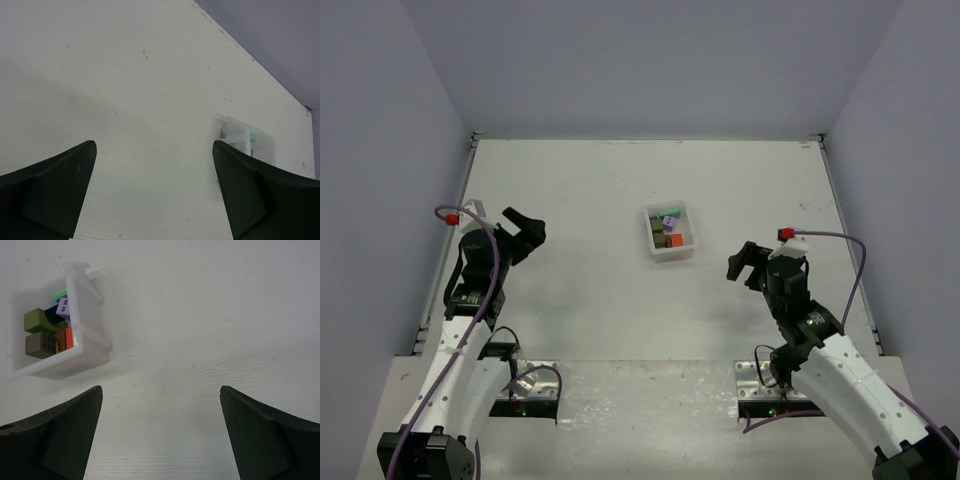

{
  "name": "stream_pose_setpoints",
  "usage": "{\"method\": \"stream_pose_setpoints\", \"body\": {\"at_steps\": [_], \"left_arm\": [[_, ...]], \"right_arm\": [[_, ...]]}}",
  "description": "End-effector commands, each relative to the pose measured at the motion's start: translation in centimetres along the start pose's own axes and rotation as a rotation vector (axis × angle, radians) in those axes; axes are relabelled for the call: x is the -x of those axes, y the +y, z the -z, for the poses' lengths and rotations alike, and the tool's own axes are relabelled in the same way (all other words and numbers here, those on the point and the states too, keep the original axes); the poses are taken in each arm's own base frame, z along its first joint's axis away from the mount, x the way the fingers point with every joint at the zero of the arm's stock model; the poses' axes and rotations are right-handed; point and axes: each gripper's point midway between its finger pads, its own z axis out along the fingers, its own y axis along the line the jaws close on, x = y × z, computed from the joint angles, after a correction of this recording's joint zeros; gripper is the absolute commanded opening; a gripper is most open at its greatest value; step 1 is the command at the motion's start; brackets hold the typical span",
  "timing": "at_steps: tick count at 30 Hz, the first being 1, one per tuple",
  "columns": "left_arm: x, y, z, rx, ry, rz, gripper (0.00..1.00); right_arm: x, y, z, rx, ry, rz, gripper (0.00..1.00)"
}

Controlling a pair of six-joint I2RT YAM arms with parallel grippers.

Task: Build the wood block tower

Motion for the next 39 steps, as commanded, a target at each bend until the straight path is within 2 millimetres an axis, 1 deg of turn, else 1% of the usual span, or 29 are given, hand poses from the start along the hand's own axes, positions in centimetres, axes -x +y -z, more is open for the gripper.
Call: {"method": "stream_pose_setpoints", "body": {"at_steps": [1,5,10,13,14,15,17,19,20,22,26,29,31,32,34,36,39], "left_arm": [[0.9,-0.8,-0.2,-0.036,-0.029,0.006,1.0],[0.8,-0.9,-0.2,-0.042,-0.027,0.008,1.0],[0.8,-1.0,-0.3,-0.047,-0.027,0.007,1.0],[0.7,-1.0,-0.4,-0.046,-0.023,0.007,1.0],[0.7,-1.0,-0.4,-0.049,-0.021,0.006,1.0],[0.6,-0.9,-0.5,-0.044,-0.015,0.004,1.0],[0.6,-0.9,-0.6,-0.041,-0.013,-0.001,1.0],[0.4,-1.3,-0.4,-0.063,0.003,-0.005,1.0],[0.5,-1.4,-0.4,-0.065,0.0,-0.006,1.0],[0.6,-1.4,-0.3,-0.064,-0.006,-0.006,1.0],[0.6,-1.3,-0.1,-0.064,-0.01,-0.006,1.0],[0.7,-1.4,0.0,-0.068,-0.011,-0.009,1.0],[0.7,-1.2,0.0,-0.058,-0.014,-0.008,1.0],[0.8,-1.3,0.0,-0.057,-0.014,-0.006,1.0],[0.7,-1.2,-0.1,-0.054,-0.012,-0.006,1.0],[0.7,-1.1,-0.1,-0.052,-0.01,-0.004,1.0],[0.7,-1.2,-0.1,-0.053,-0.01,-0.005,1.0]], "right_arm": [[1.6,0.6,-0.1,0.008,-0.055,-0.023,0.99],[1.2,0.6,-0.2,0.017,-0.048,-0.017,0.99],[1.1,1.9,-0.3,0.099,-0.04,0.027,0.99],[2.0,3.6,-0.4,0.178,-0.058,0.057,0.99],[2.5,4.3,-0.3,0.205,-0.063,0.068,0.99],[2.6,5.4,-0.7,0.237,-0.033,0.092,0.99],[3.3,6.7,-1.6,0.244,0.02,0.111,0.99],[4.7,8.1,-2.6,0.233,0.059,0.124,0.99],[4.0,8.1,-3.7,0.212,0.109,0.143,0.99],[5.1,9.4,-5.1,0.215,0.119,0.158,0.99],[4.6,10.7,-8.3,0.202,0.185,0.196,0.99],[3.6,11.6,-9.9,0.216,0.238,0.213,0.97],[2.6,11.4,-11.2,0.181,0.284,0.222,0.94],[2.2,11.2,-11.6,0.168,0.295,0.224,0.92],[1.3,10.7,-12.4,0.141,0.316,0.232,0.86],[0.3,10.4,-12.9,0.129,0.344,0.238,0.74],[-0.8,10.0,-13.4,0.114,0.371,0.25,0.51]]}}
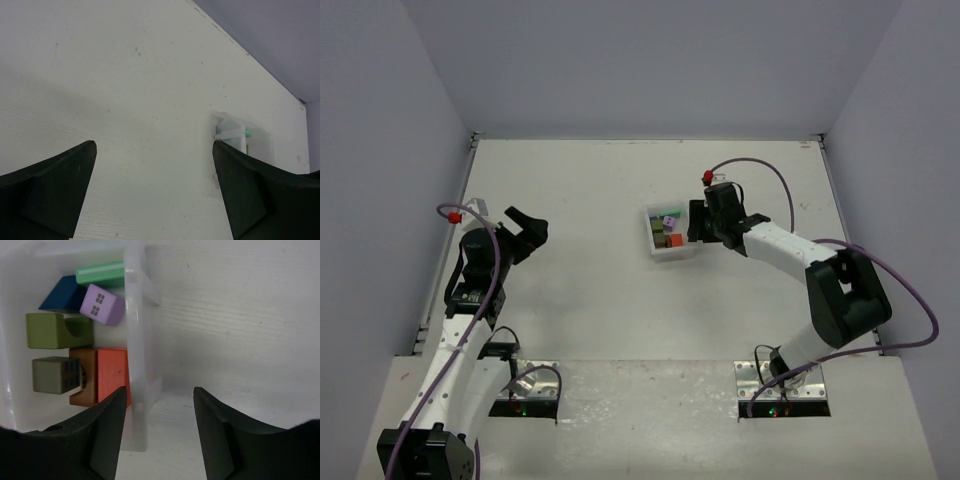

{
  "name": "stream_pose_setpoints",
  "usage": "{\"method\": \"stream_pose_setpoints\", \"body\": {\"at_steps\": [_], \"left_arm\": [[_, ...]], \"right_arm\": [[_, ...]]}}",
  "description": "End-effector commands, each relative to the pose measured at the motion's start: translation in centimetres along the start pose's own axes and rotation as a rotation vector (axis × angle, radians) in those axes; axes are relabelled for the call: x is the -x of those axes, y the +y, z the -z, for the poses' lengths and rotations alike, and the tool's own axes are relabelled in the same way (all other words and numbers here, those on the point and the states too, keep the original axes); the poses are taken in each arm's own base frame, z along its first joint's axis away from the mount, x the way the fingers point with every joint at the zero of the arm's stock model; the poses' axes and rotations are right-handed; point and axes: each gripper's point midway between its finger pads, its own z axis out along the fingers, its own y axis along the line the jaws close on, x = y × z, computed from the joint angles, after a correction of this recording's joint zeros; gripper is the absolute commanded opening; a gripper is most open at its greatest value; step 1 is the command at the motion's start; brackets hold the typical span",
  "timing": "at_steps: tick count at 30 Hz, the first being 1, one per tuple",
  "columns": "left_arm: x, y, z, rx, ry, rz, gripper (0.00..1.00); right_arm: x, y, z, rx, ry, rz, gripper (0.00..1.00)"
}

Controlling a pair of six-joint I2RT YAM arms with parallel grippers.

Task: Build the wood block tower

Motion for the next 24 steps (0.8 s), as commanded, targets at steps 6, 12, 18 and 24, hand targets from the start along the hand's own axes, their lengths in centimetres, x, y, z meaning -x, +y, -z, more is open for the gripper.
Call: {"method": "stream_pose_setpoints", "body": {"at_steps": [6,12,18,24], "left_arm": [[0.9,-0.4,0.1,-0.013,-0.027,-0.004,1.0],[1.3,0.2,0.2,0.019,-0.051,-0.004,1.0],[1.6,0.3,0.3,0.029,-0.061,-0.004,1.0],[1.8,0.6,0.2,0.05,-0.069,-0.003,1.0]], "right_arm": [[1.4,-0.3,-1.7,-0.042,-0.023,0.079,0.33],[2.1,-0.6,-2.3,-0.055,-0.021,0.17,0.1],[8.3,-0.1,0.3,-0.074,-0.162,0.405,0.0],[13.2,1.2,4.2,-0.05,-0.306,0.911,0.0]]}}
